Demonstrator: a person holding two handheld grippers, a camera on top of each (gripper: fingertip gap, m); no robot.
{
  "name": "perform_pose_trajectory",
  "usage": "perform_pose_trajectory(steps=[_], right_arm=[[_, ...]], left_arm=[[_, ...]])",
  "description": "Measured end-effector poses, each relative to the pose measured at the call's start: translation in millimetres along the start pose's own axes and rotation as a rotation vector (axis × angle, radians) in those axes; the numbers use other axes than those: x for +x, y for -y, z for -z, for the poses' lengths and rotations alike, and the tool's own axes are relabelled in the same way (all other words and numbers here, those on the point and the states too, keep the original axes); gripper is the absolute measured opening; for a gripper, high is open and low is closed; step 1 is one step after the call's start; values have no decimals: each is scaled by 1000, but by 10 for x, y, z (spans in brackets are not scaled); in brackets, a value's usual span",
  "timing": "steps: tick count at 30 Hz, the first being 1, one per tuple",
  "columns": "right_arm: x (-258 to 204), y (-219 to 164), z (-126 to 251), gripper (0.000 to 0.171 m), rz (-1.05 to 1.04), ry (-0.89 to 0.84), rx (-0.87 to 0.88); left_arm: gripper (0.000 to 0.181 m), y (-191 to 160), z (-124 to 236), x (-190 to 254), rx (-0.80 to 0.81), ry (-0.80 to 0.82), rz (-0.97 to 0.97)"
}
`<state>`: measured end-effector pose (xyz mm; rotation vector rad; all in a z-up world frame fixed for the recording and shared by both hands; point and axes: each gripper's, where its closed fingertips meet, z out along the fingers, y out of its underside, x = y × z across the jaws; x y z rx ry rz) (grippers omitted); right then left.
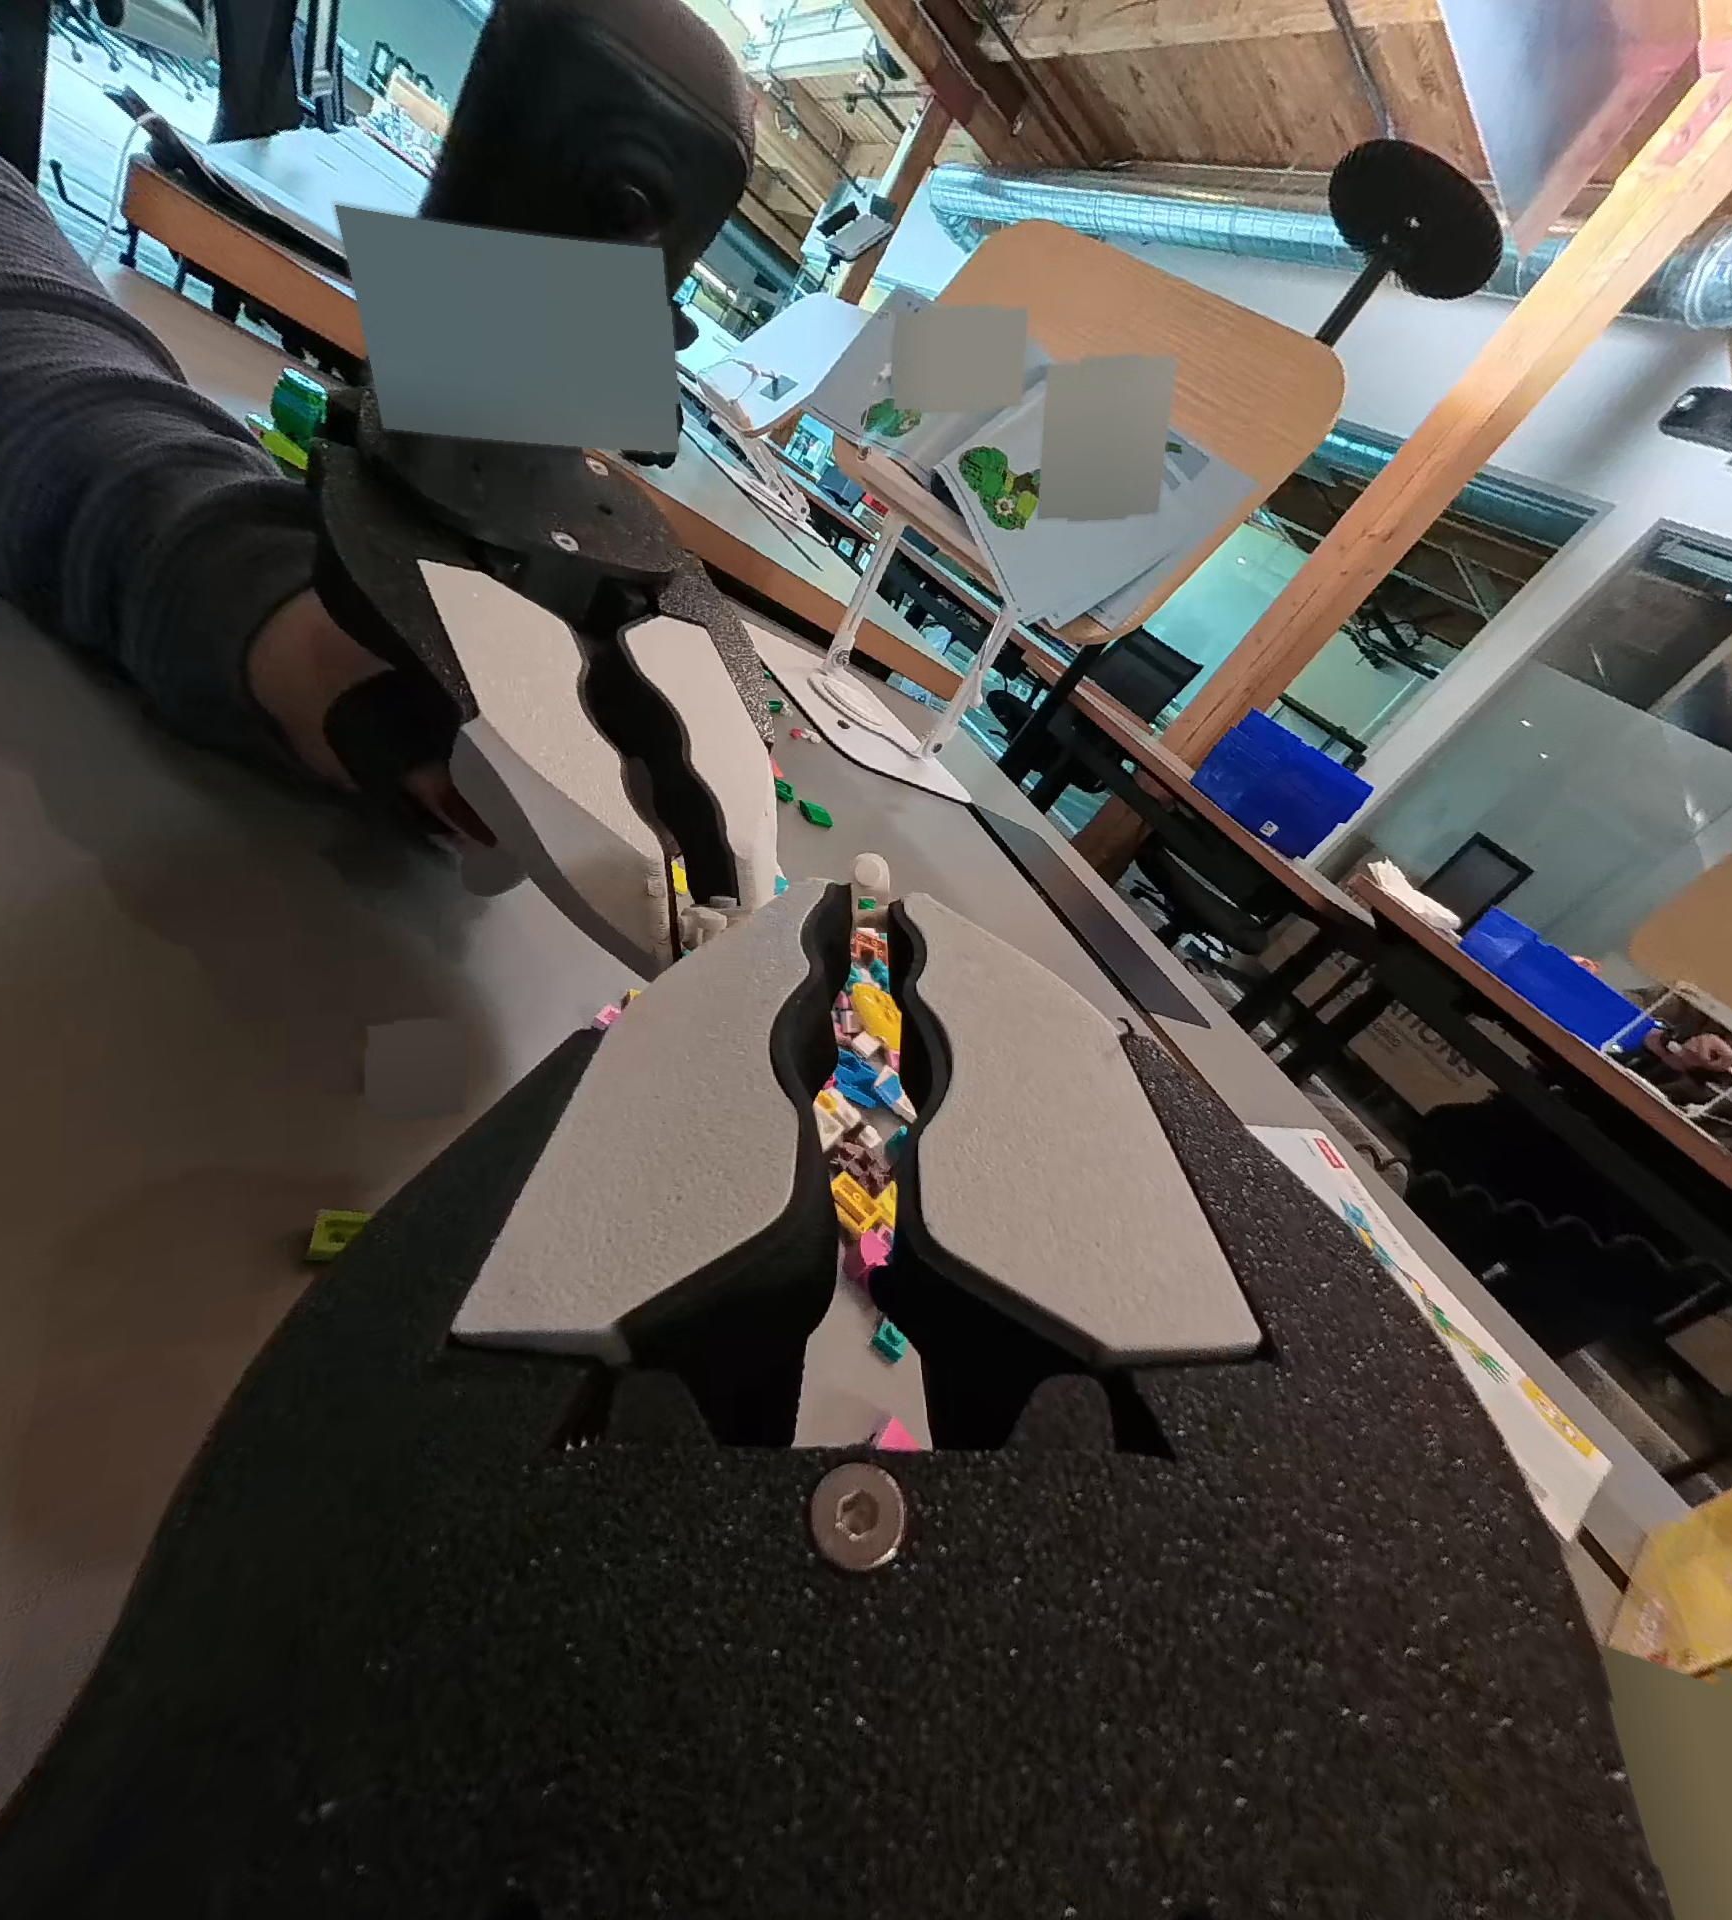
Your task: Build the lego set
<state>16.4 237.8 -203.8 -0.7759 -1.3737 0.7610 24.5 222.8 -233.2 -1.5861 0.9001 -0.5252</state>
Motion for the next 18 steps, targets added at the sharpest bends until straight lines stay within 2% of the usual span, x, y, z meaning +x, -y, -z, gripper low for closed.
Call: perform_pose_trajectory(steps=[18], right_arm=[[-28,19,4,7,1,12,15]], left_arm=[[12,-9,-5,21,-5,-26,9]])
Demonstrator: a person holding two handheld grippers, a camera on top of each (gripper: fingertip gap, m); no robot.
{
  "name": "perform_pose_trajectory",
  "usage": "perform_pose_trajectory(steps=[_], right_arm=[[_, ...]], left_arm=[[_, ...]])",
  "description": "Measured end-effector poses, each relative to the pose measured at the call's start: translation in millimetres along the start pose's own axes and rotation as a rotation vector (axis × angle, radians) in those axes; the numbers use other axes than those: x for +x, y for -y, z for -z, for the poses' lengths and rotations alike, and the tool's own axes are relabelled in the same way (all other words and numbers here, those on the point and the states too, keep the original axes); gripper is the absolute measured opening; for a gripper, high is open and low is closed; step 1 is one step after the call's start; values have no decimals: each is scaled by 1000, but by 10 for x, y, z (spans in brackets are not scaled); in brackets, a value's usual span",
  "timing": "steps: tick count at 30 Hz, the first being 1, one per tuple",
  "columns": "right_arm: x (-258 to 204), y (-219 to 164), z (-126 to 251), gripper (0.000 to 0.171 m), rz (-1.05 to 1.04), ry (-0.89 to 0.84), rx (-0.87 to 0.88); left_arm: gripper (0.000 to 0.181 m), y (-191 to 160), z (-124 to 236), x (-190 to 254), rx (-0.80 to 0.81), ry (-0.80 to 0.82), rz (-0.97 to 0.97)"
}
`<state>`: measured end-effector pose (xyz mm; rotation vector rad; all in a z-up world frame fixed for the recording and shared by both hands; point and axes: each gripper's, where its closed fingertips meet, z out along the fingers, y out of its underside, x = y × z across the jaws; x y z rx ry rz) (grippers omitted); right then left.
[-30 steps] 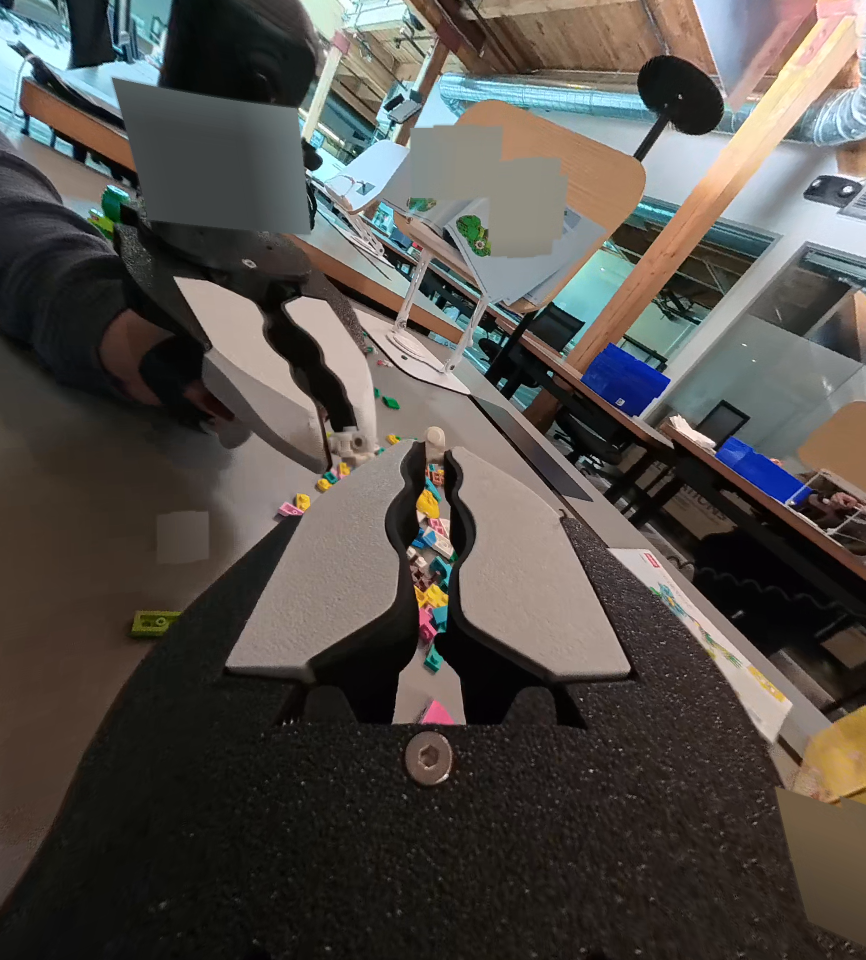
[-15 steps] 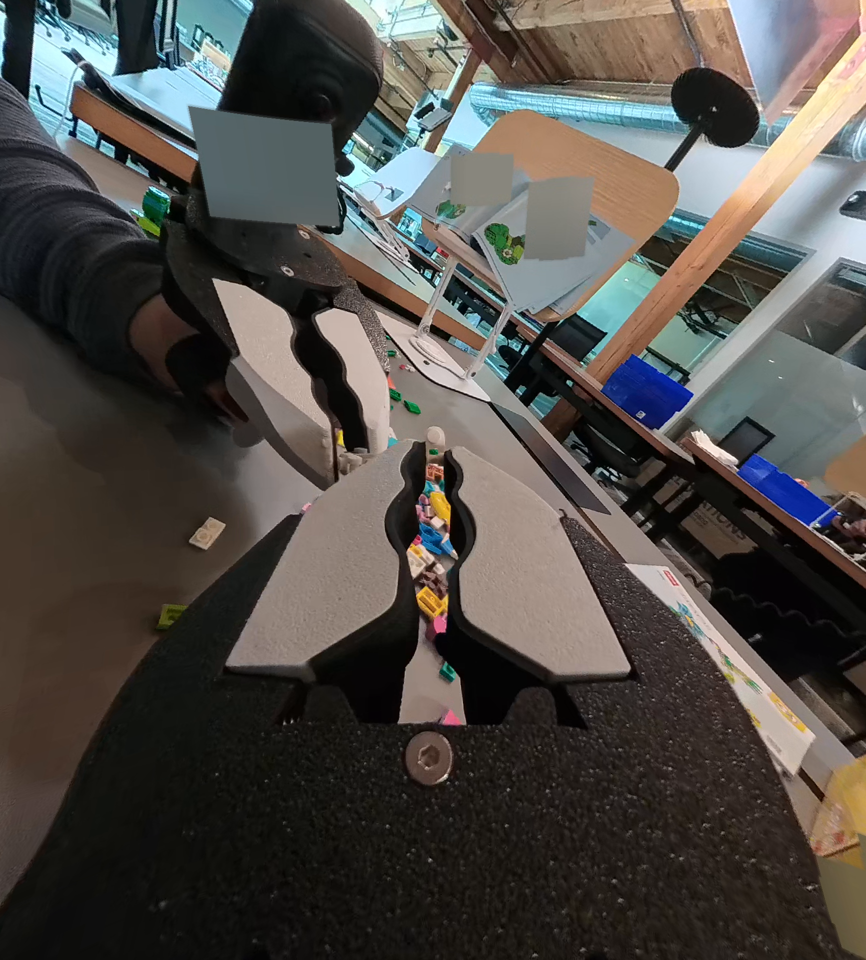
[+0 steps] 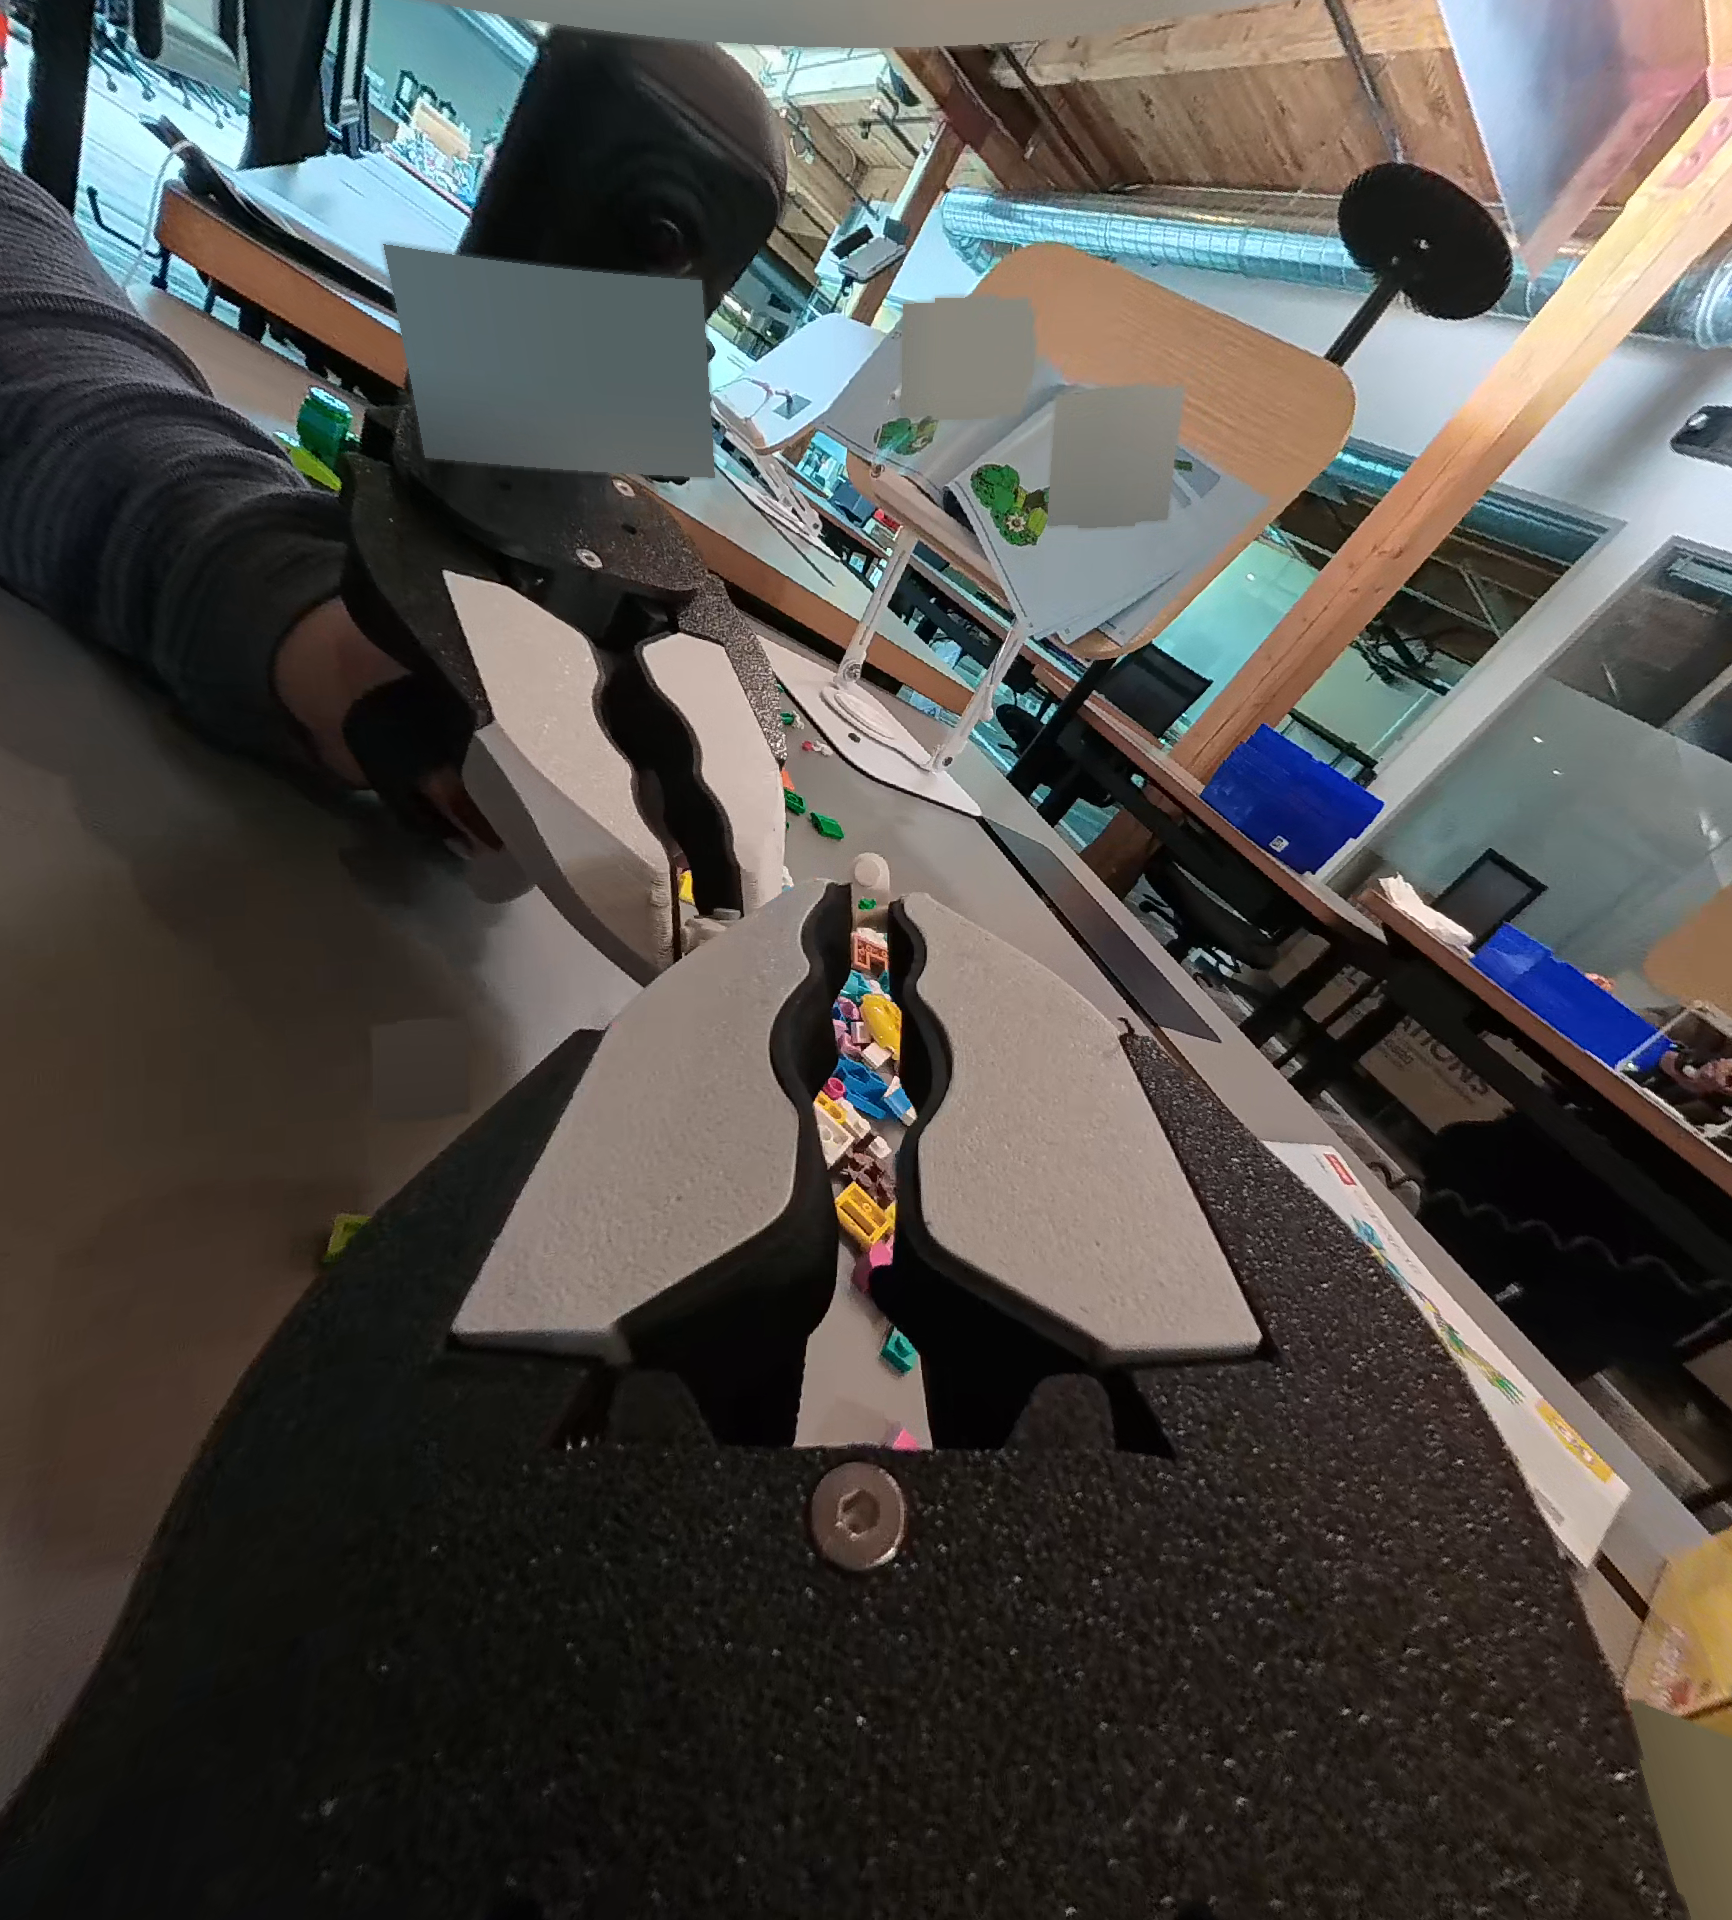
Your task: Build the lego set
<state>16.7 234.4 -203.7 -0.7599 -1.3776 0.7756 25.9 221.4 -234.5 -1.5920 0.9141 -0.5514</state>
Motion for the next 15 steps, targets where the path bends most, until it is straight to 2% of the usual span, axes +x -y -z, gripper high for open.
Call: perform_pose_trajectory(steps=[15], right_arm=[[-44,-37,-16,7,-16,47,-33]], left_arm=[[12,-37,-17,-6,-31,-27,48]])
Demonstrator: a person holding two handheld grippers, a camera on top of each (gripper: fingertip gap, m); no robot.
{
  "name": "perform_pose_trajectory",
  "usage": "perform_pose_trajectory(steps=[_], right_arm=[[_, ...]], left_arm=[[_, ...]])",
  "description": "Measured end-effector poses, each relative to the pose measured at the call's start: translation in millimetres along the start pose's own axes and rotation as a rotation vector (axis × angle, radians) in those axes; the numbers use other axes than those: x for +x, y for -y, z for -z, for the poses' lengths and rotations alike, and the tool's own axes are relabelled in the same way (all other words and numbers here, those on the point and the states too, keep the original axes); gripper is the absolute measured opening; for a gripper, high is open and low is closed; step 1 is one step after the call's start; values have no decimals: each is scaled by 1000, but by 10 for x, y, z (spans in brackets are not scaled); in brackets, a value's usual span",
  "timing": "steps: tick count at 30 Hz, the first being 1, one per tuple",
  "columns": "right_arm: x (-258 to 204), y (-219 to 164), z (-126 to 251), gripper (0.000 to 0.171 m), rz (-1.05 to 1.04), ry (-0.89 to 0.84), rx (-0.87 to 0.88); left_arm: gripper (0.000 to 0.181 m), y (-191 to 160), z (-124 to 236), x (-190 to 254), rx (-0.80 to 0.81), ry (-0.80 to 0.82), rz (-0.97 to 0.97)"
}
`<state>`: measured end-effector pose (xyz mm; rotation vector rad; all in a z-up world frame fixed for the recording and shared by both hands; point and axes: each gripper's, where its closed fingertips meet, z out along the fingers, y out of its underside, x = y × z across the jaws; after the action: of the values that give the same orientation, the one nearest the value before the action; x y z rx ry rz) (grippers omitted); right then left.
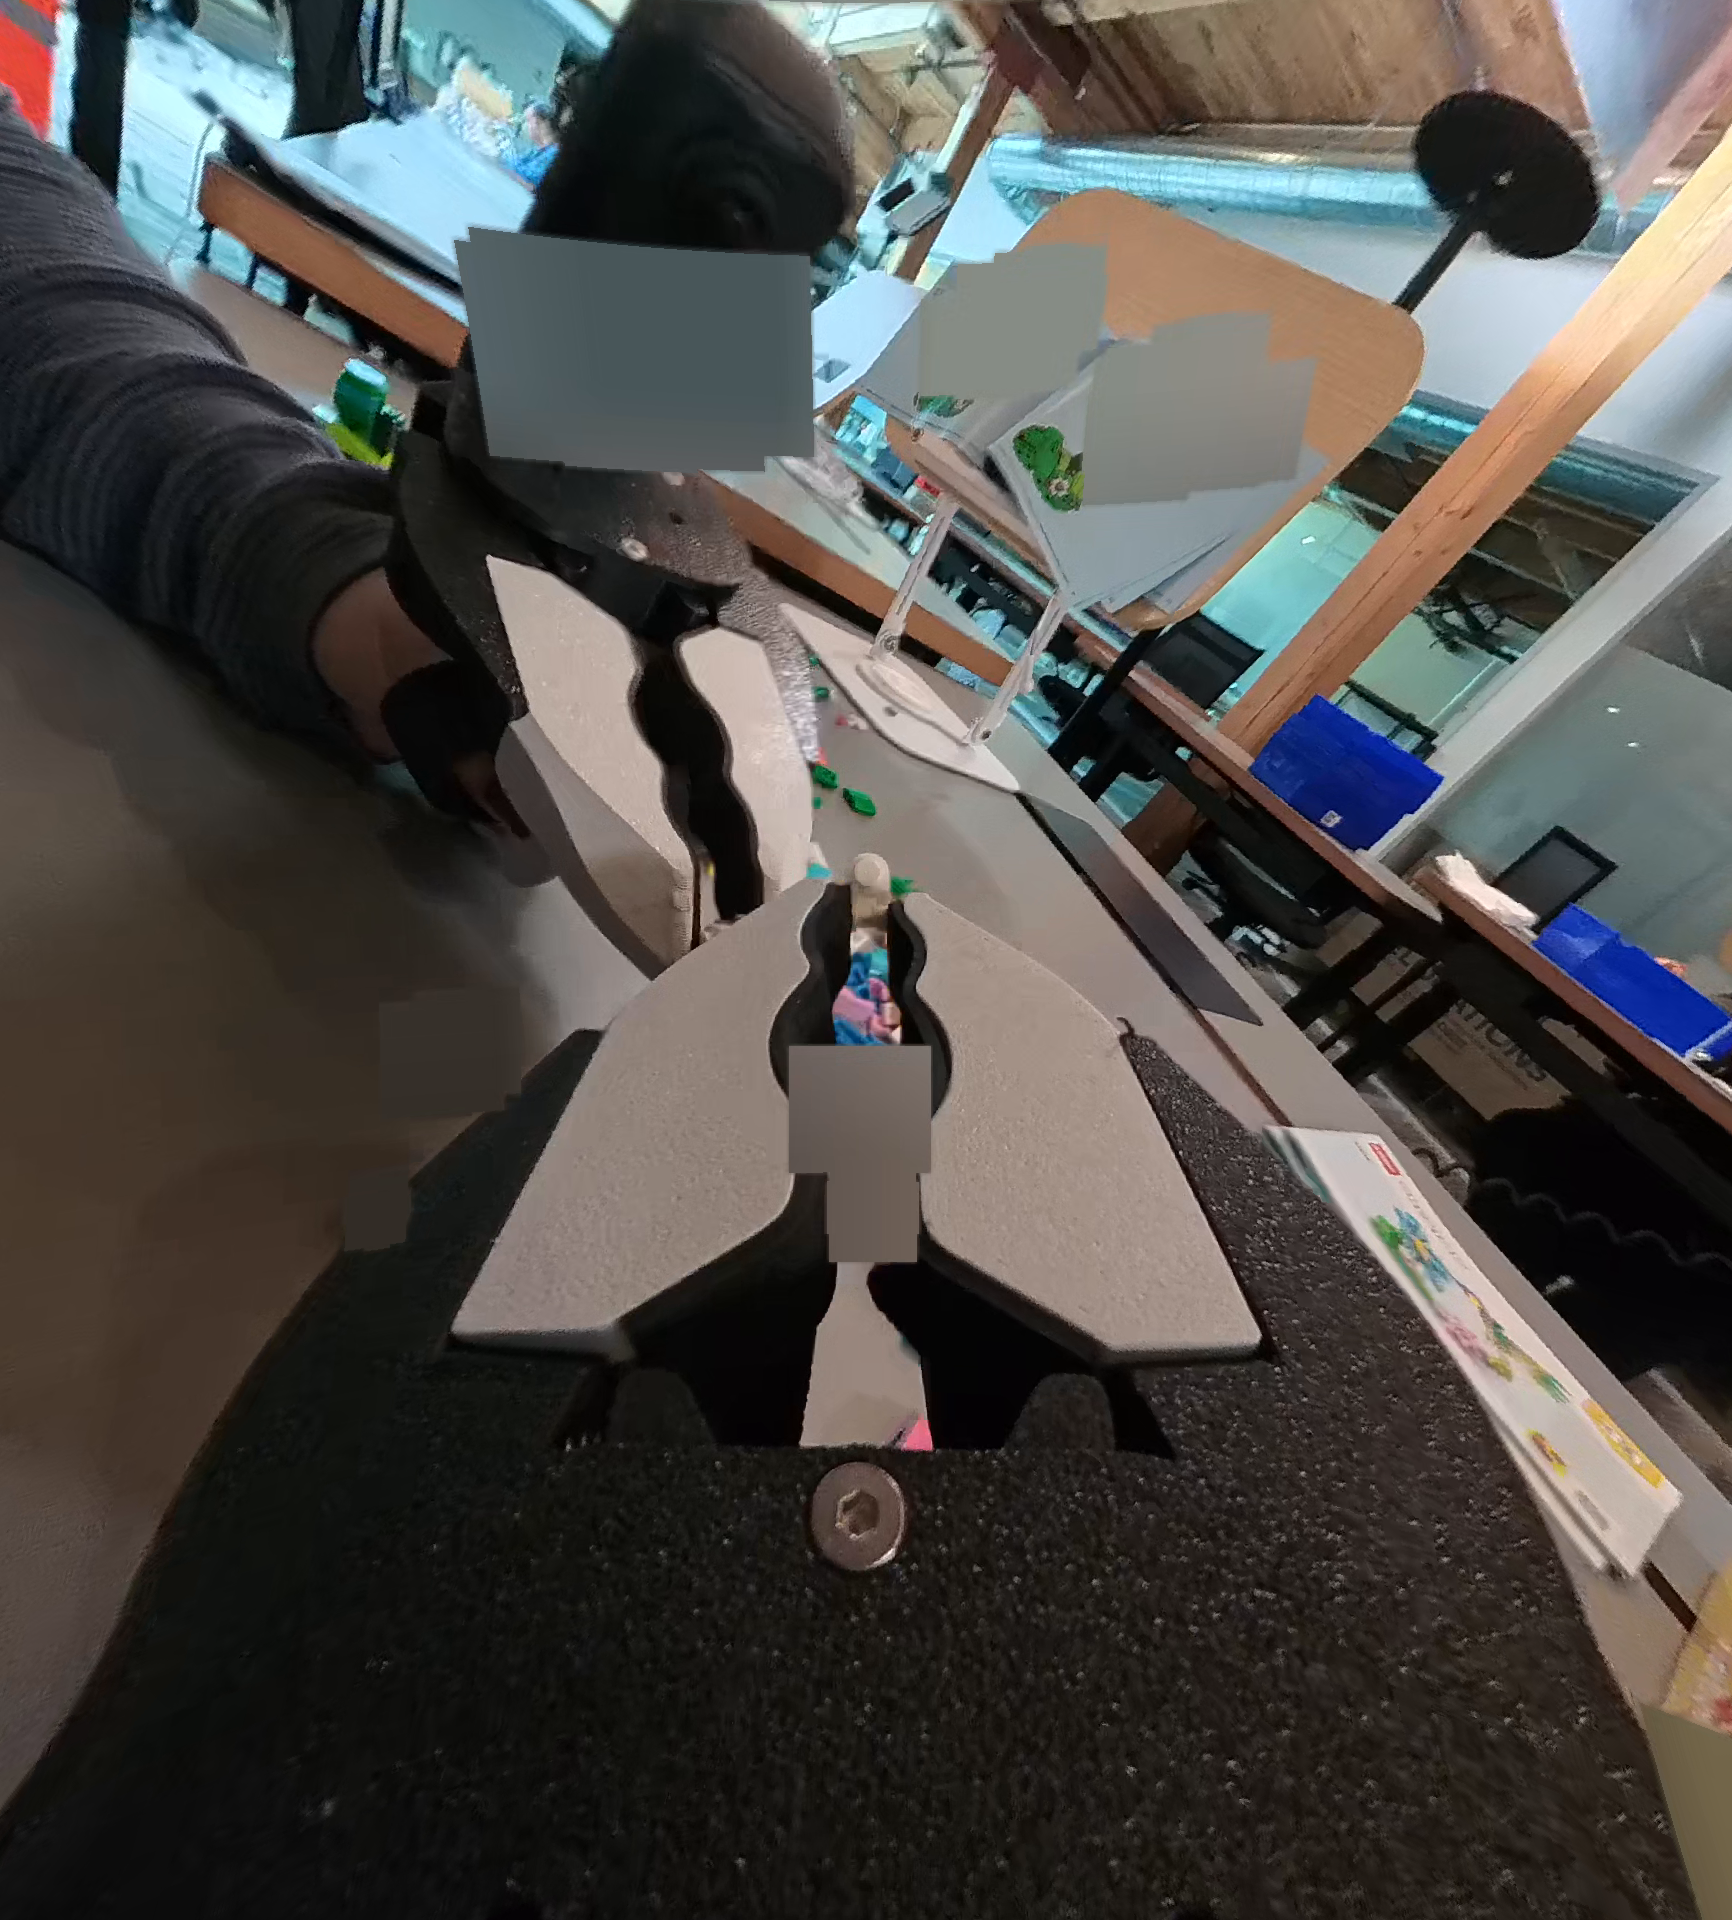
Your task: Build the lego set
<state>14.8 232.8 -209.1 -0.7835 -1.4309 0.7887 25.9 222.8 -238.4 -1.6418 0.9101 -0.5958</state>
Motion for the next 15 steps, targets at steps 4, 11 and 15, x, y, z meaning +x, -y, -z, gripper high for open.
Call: perform_pose_trajectory(steps=[4,11,15], right_arm=[[-72,-46,12,6,-1,117,-78],[-116,60,148,6,-146,338,-214],[-166,47,184,6,-156,535,-371]], left_arm=[[12,-38,-26,24,-33,-16,-2],[12,-7,-45,95,-22,-18,24],[12,21,-24,98,3,7,-7]])
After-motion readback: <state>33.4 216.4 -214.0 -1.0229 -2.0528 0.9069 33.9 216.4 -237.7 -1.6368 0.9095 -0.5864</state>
